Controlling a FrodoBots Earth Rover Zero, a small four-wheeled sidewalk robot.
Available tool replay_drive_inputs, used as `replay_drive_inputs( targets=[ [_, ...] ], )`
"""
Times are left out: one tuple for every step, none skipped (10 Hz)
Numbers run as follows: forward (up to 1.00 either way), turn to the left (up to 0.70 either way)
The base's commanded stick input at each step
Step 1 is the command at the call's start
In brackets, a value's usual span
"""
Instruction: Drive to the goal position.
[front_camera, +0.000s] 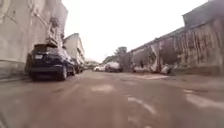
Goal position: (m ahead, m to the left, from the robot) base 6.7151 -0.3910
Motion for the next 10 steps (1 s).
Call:
replay_drive_inputs(
  targets=[
    [1.00,0.12],
    [1.00,0.12],
    [1.00,0.12],
    [1.00,0.12],
    [1.00,0.12],
    [1.00,0.12],
    [1.00,0.12],
    [1.00,0.12],
    [1.00,0.12],
    [1.00,0.12]
  ],
)
